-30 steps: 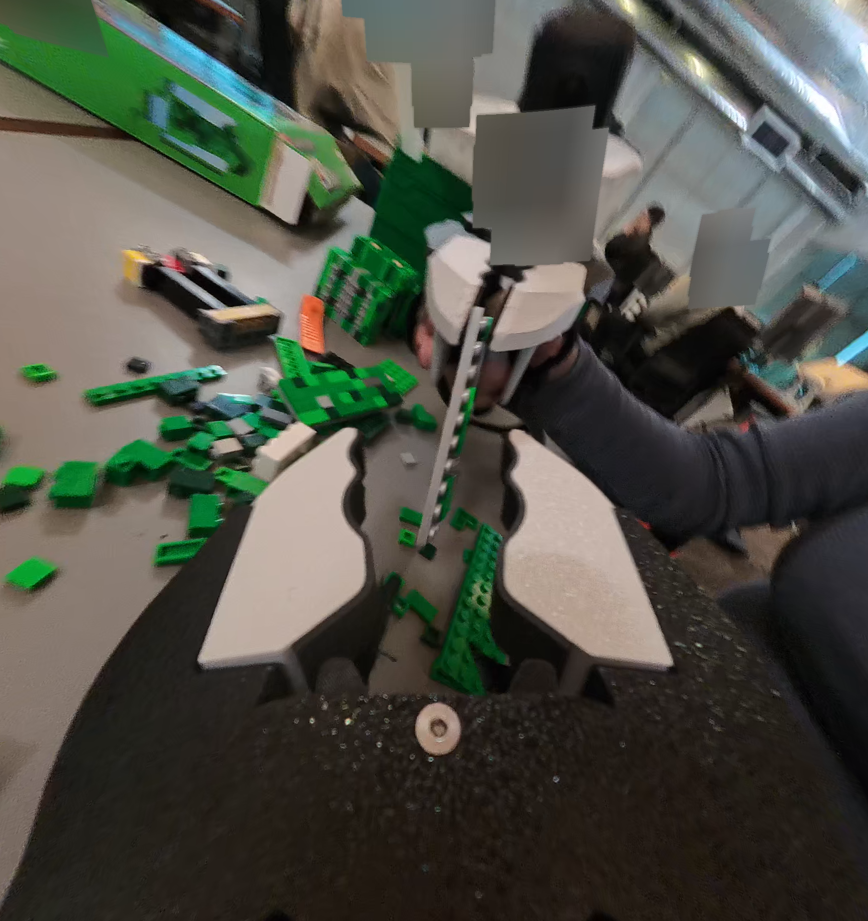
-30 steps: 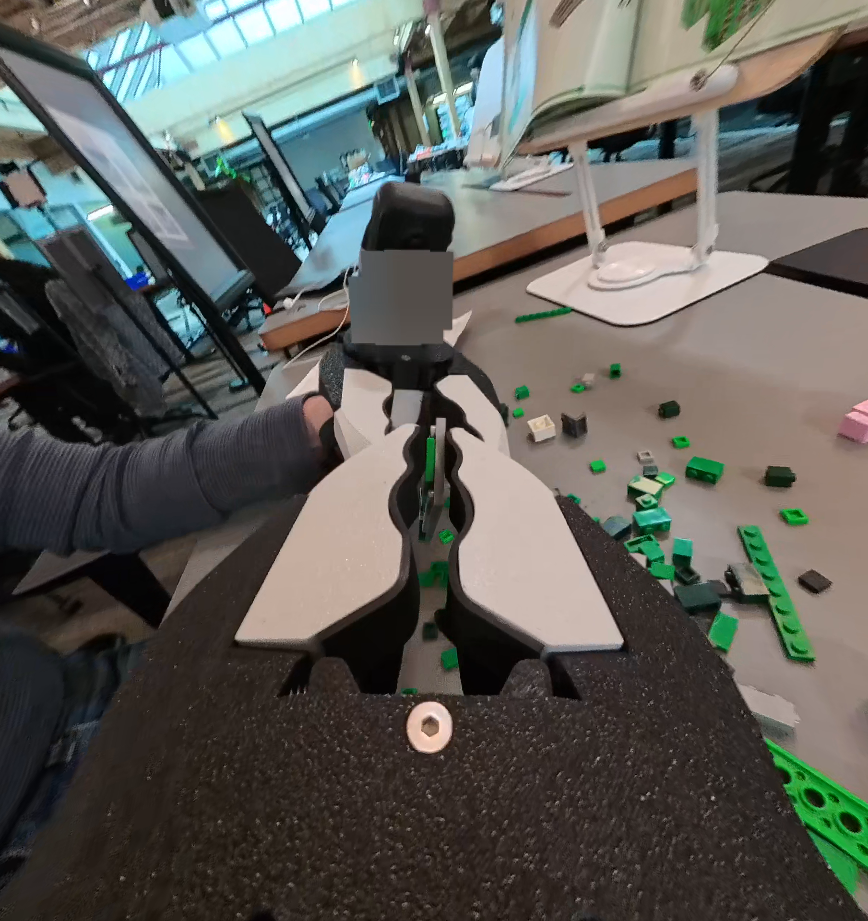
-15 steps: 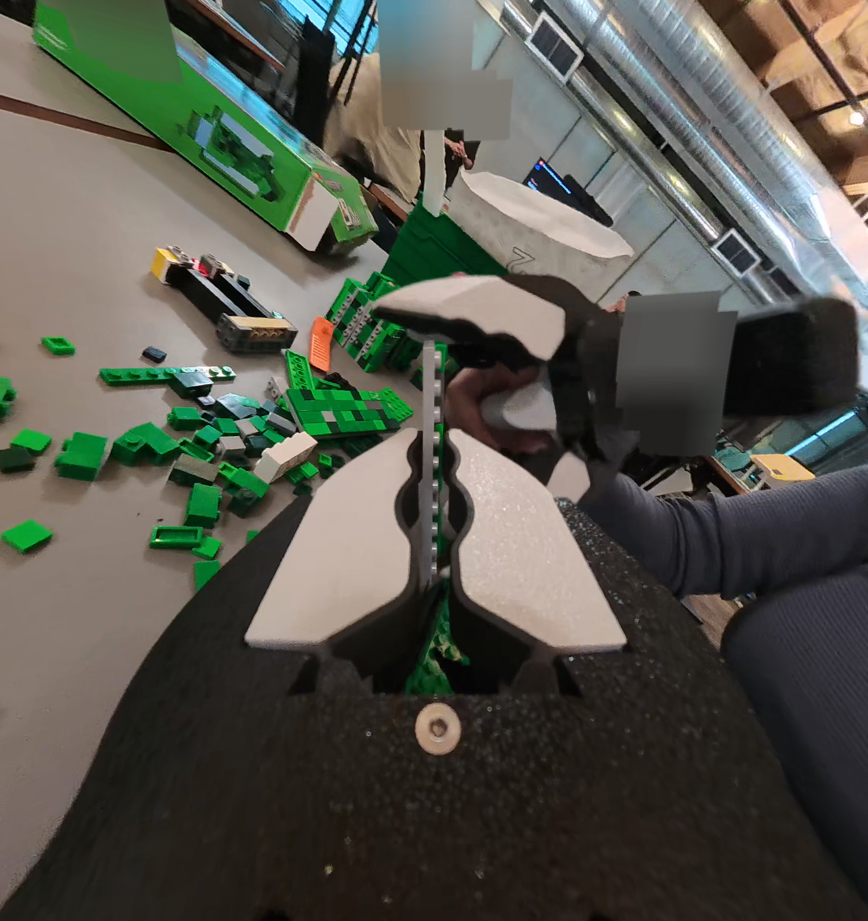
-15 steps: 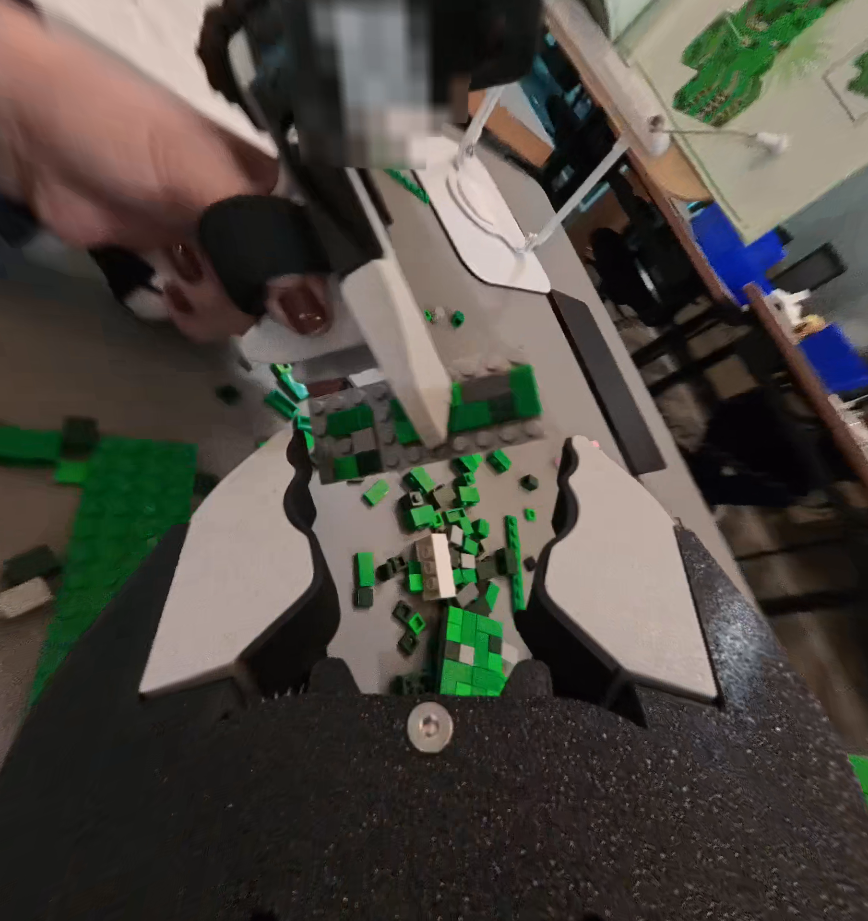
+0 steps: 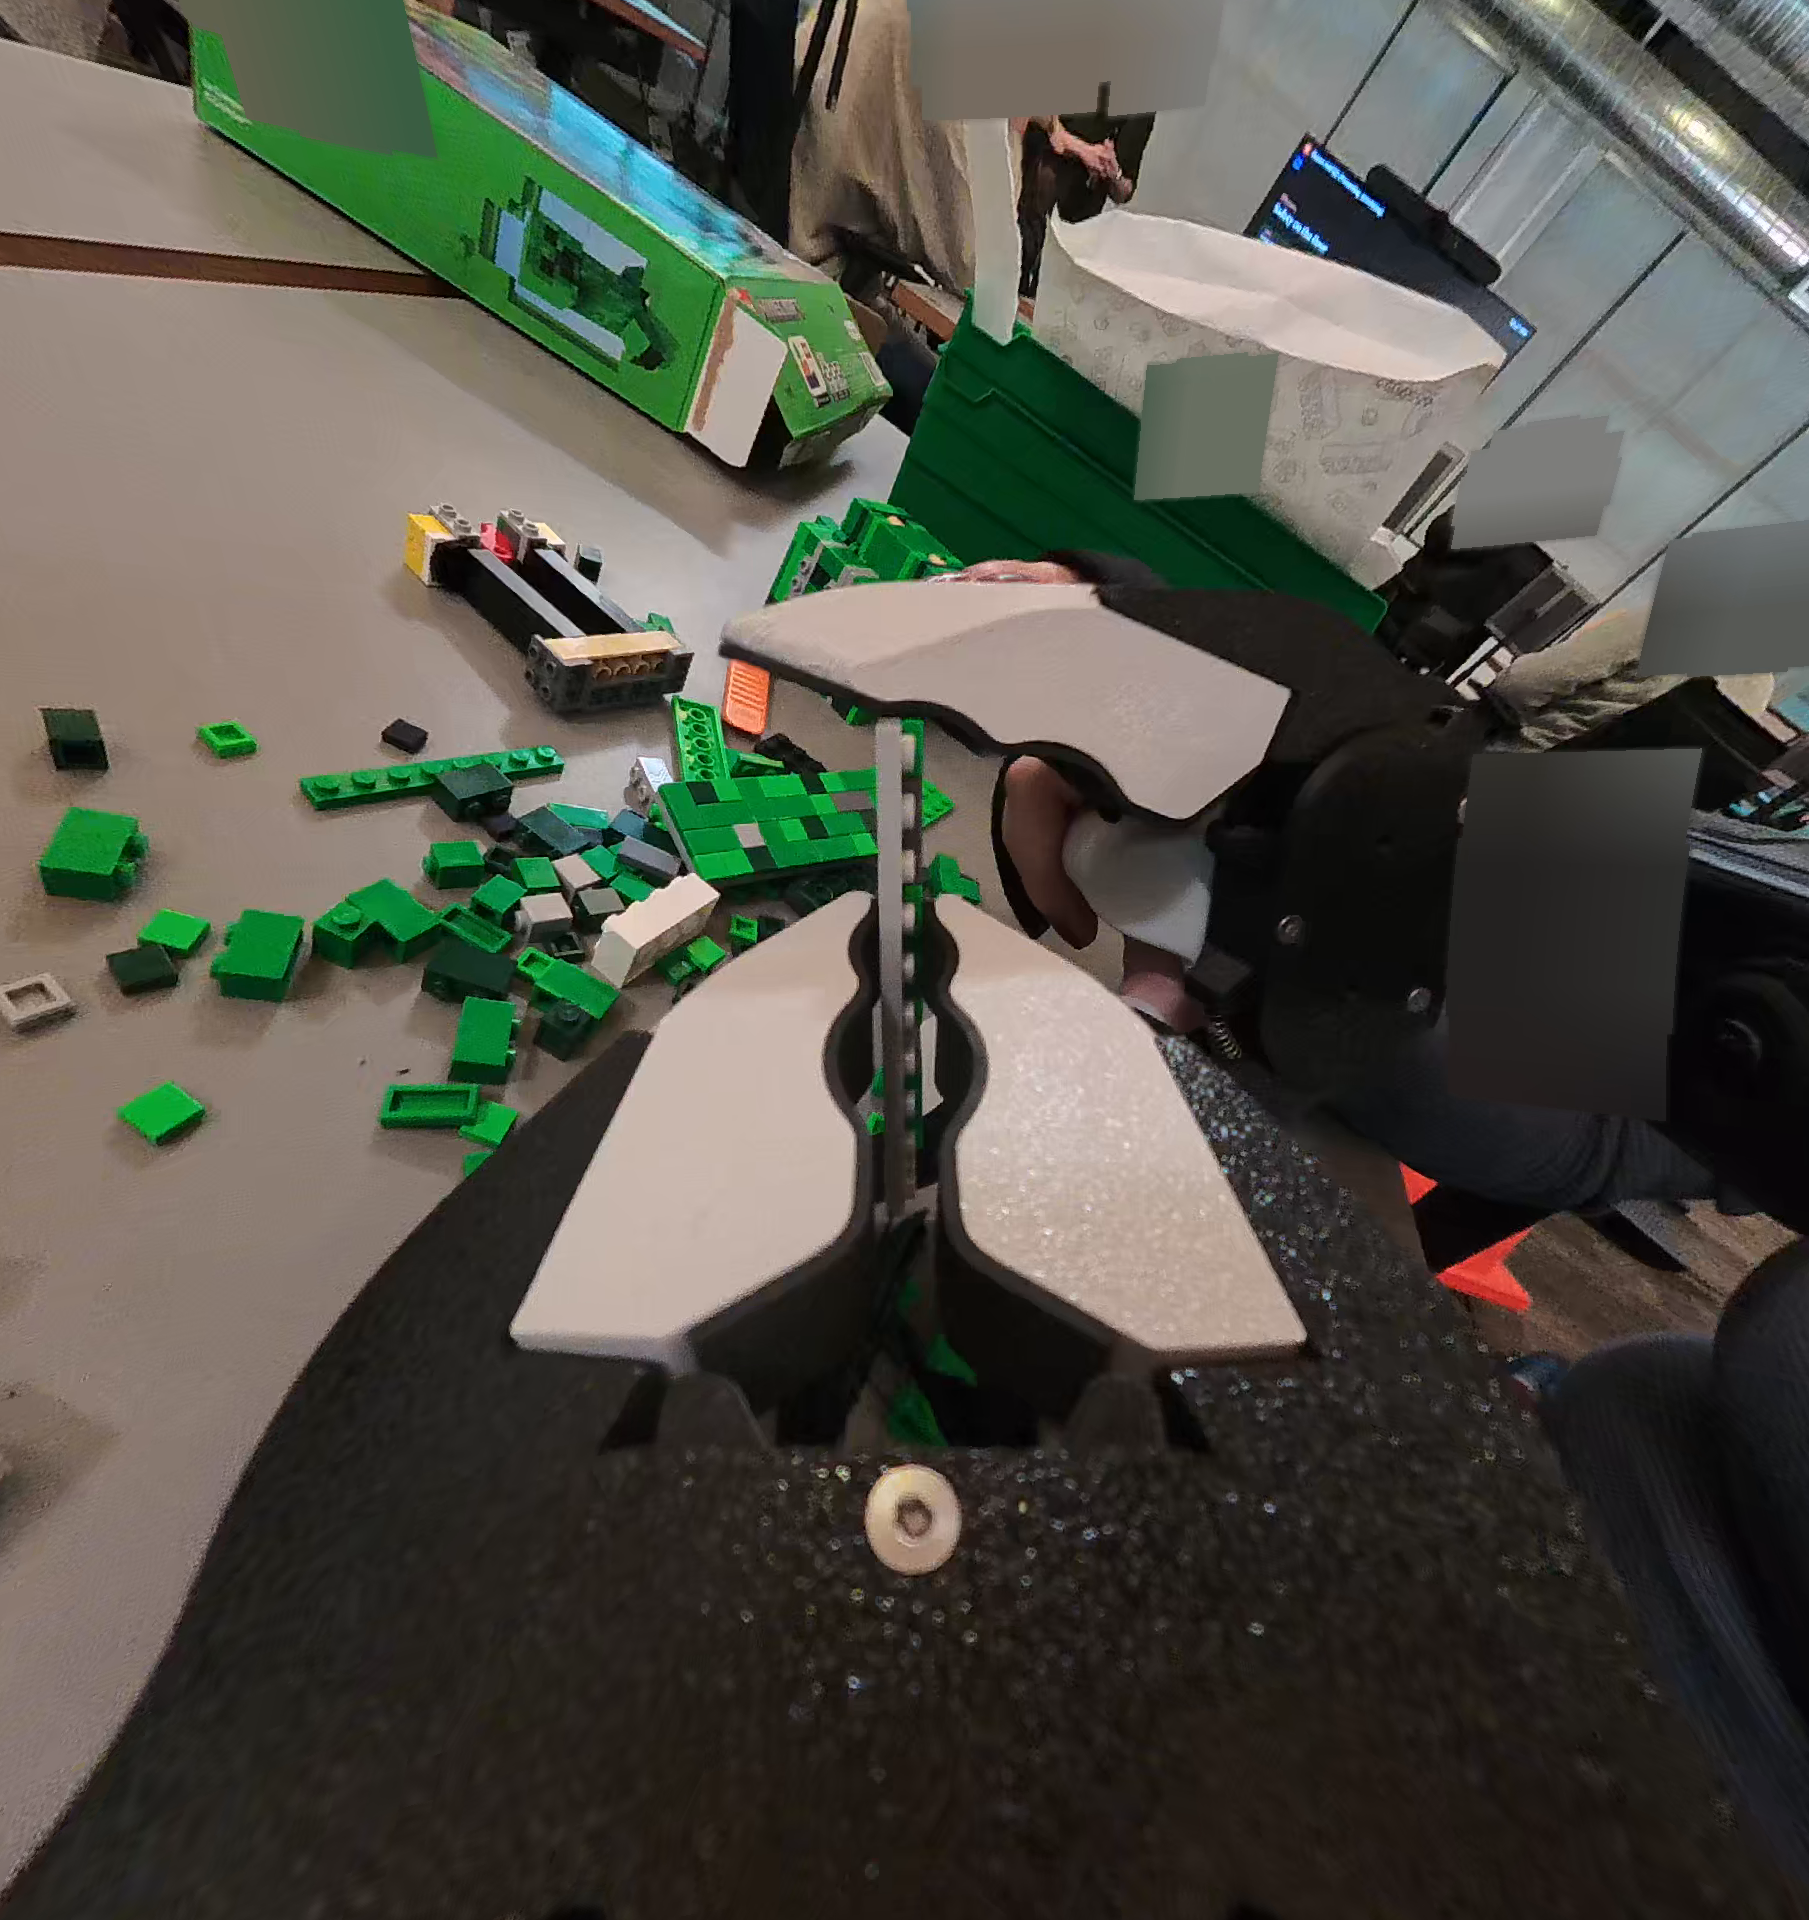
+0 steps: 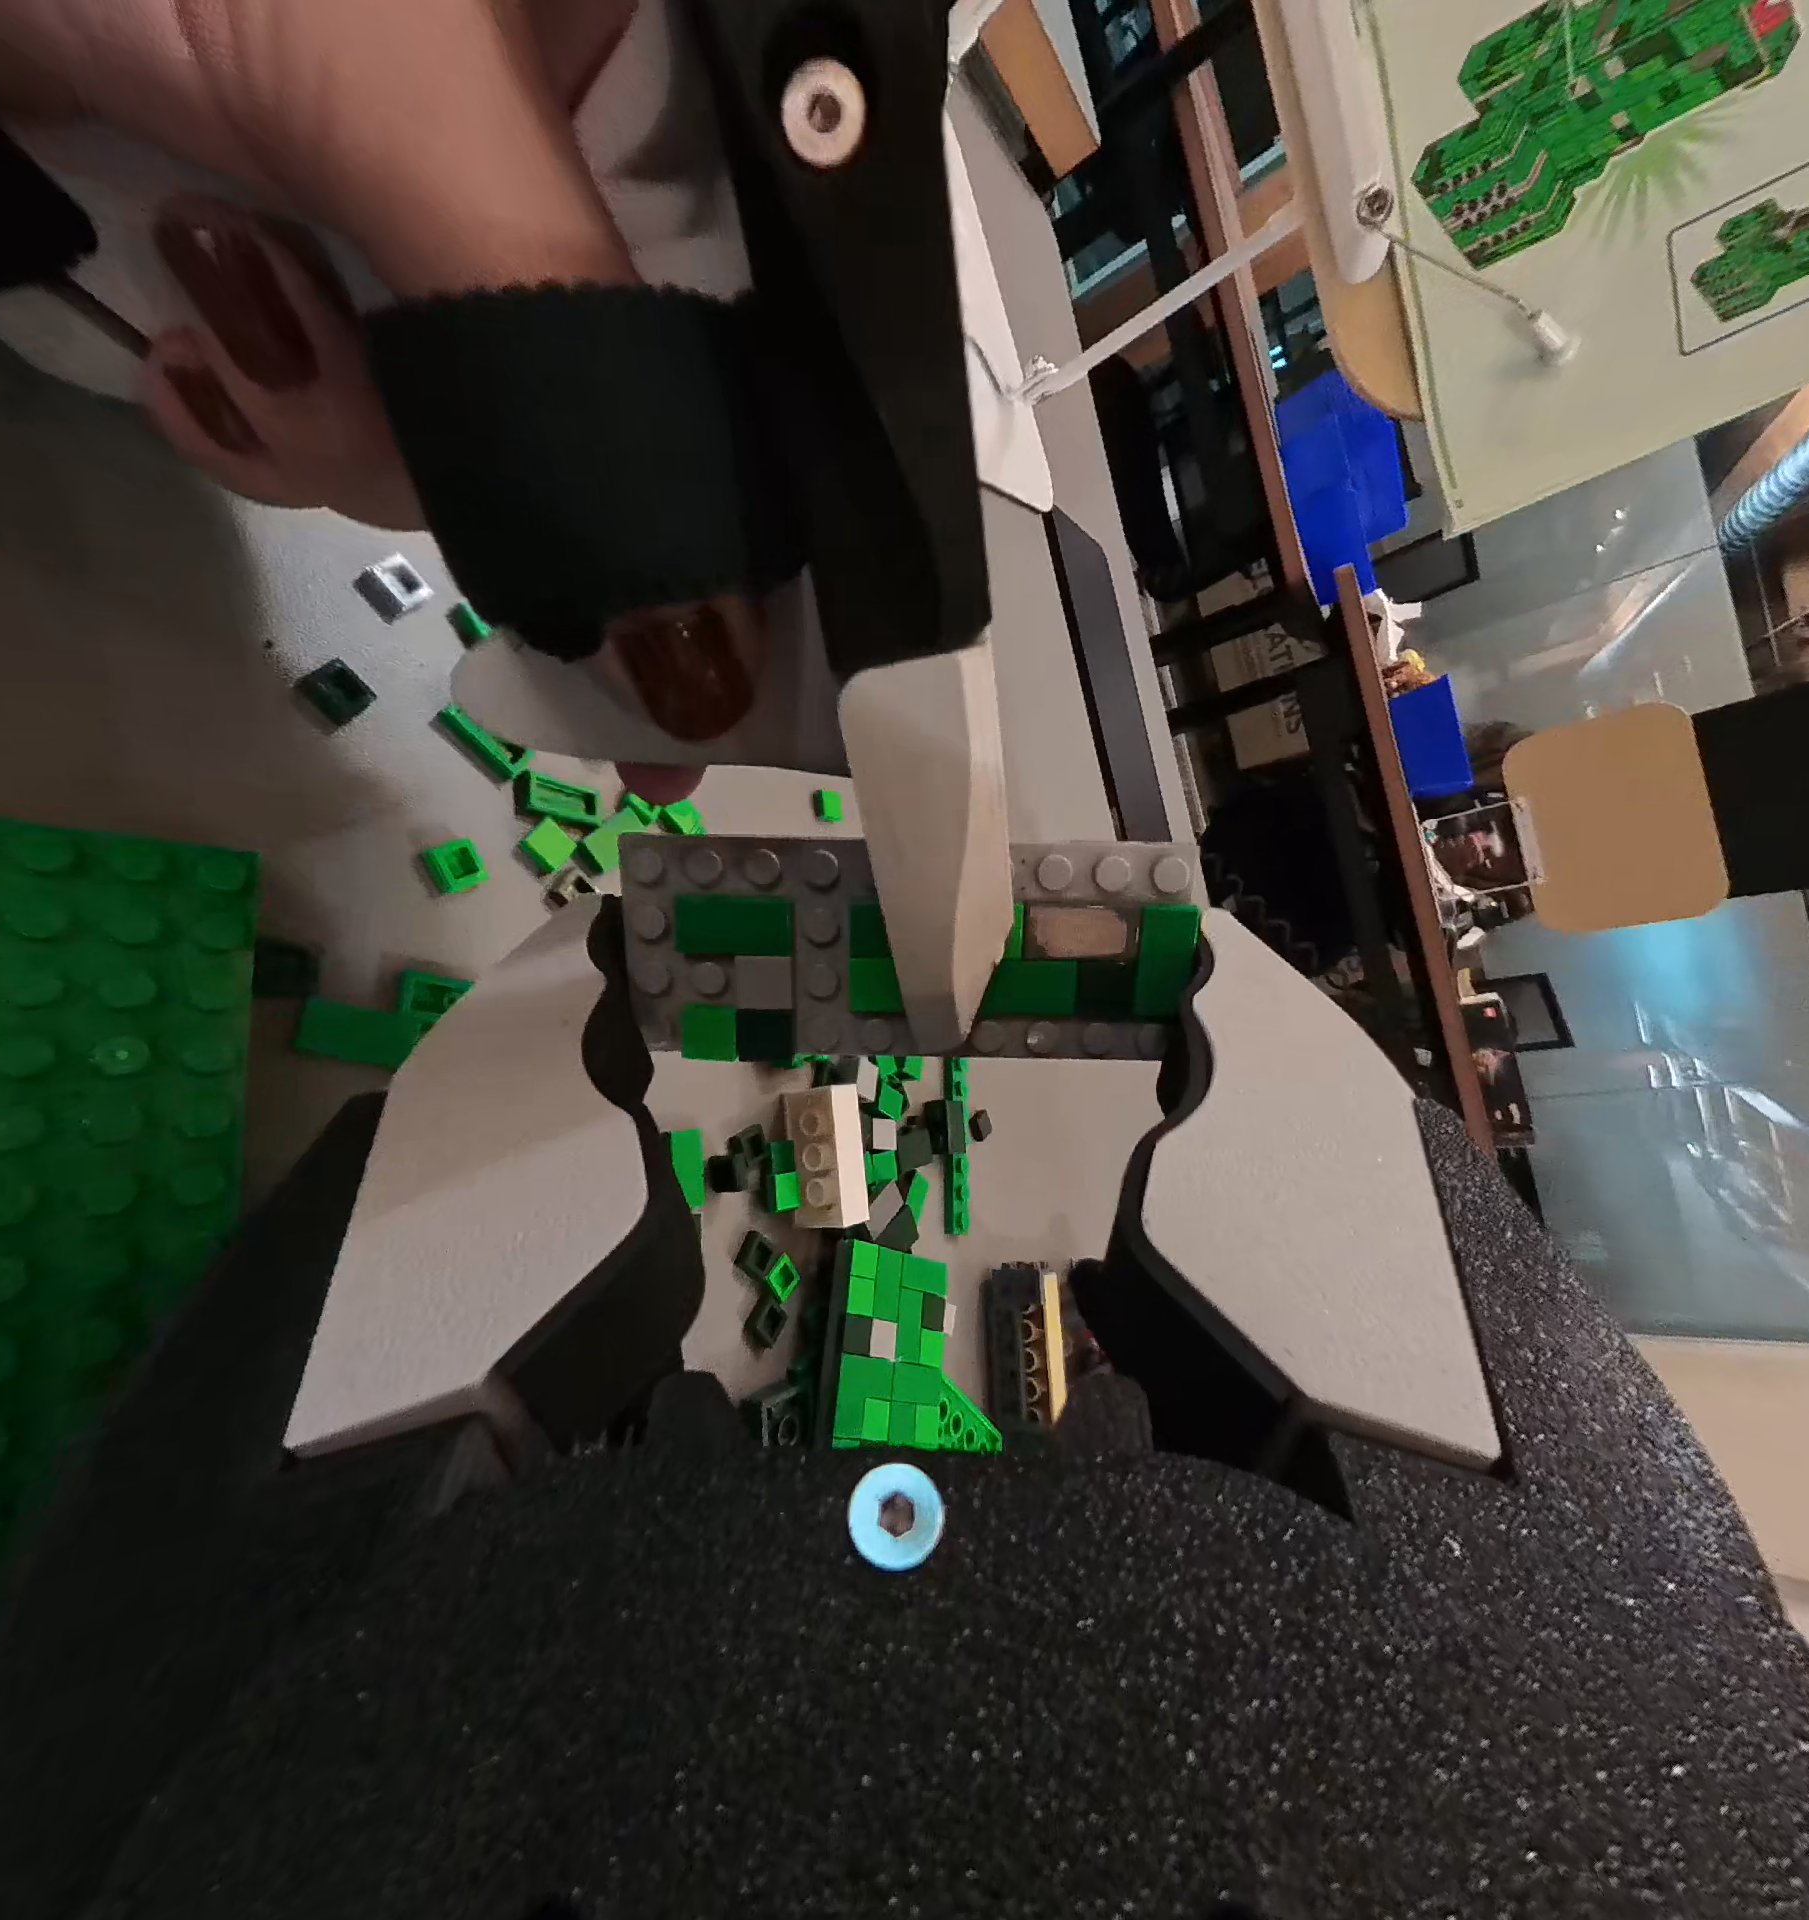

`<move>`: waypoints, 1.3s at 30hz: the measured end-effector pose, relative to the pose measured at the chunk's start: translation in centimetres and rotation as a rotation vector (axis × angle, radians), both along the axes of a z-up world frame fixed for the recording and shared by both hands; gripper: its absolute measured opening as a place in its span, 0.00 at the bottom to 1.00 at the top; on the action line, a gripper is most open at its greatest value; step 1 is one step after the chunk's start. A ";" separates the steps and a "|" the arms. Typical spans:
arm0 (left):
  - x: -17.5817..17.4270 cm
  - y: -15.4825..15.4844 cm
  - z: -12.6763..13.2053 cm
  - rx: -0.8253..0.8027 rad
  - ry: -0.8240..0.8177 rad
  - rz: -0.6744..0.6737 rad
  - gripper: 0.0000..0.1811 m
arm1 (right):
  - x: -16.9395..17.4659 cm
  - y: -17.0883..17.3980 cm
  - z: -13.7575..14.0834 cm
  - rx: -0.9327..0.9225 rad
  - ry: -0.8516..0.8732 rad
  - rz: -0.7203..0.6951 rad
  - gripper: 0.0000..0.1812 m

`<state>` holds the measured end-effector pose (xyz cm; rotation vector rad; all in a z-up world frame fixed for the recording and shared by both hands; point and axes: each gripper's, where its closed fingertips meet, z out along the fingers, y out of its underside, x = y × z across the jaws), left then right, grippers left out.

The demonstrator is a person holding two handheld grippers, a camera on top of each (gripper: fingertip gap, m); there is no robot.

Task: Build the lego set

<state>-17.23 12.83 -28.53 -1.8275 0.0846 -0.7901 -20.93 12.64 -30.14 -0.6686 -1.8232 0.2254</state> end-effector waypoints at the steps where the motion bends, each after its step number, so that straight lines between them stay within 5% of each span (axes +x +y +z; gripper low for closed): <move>1: 0.0 0.1 0.0 0.005 -0.007 0.004 0.03 | 0.0 0.1 0.0 0.004 -0.001 -0.001 0.53; 12: -0.1 0.2 0.3 0.024 -0.014 0.021 0.03 | -0.1 -0.7 -0.3 -0.031 0.003 0.044 0.53; 34: 0.0 -0.1 -0.9 -0.007 0.248 0.023 0.03 | -0.7 -0.6 -1.5 -0.067 -0.016 -0.002 0.57; 39: -0.1 0.0 -0.5 0.001 0.170 0.035 0.03 | -0.9 -0.1 -1.0 0.014 0.022 -0.033 0.57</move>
